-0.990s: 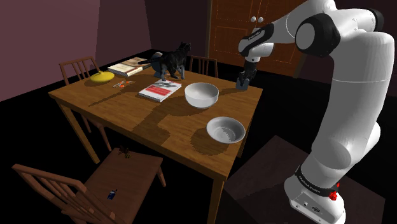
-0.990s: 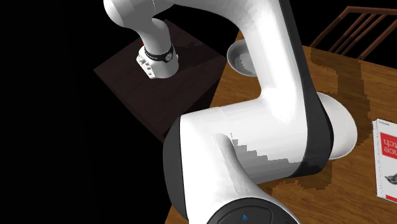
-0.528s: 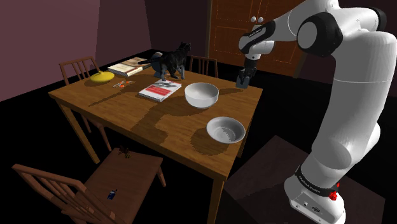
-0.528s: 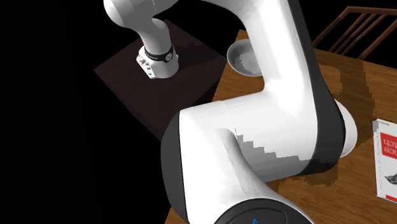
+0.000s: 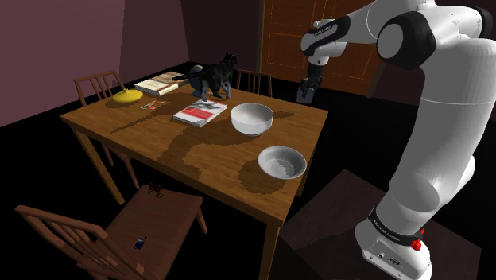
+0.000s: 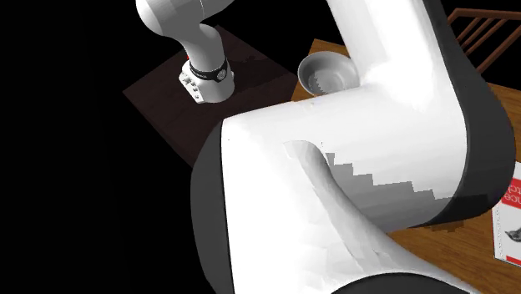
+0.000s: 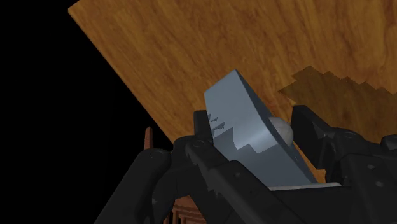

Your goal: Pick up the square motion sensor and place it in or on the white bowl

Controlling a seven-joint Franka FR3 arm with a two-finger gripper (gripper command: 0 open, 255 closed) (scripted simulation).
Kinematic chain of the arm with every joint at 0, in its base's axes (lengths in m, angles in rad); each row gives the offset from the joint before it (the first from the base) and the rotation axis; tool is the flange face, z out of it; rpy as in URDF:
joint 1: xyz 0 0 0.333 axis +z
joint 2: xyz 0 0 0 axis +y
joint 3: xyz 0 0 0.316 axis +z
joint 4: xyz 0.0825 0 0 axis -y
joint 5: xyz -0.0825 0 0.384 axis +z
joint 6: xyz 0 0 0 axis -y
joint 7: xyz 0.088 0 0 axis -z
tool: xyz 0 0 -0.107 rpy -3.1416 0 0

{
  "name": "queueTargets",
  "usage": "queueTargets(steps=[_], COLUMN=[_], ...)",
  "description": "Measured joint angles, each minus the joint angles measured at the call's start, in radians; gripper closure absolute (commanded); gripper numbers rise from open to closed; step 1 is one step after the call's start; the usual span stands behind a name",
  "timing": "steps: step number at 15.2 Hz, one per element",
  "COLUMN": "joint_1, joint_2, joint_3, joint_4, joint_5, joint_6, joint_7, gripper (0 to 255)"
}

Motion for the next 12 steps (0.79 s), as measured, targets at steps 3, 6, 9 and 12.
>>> queueTargets(steps=[3,6,9,12], joint_1=[0.001,0.001,0.001,0.008], joint_2=[-0.012,-0.021,-0.027,-0.051], joint_3=[-0.002,-0.004,-0.006,-0.006], joint_4=[0.023,0.050,0.083,0.087], joint_5=[-0.007,-0.012,-0.017,-0.028], joint_6=[-0.033,-0.069,-0.108,-0.133], joint_7=[0.005,0.010,0.014,0.026], gripper=[255,255,255,255])
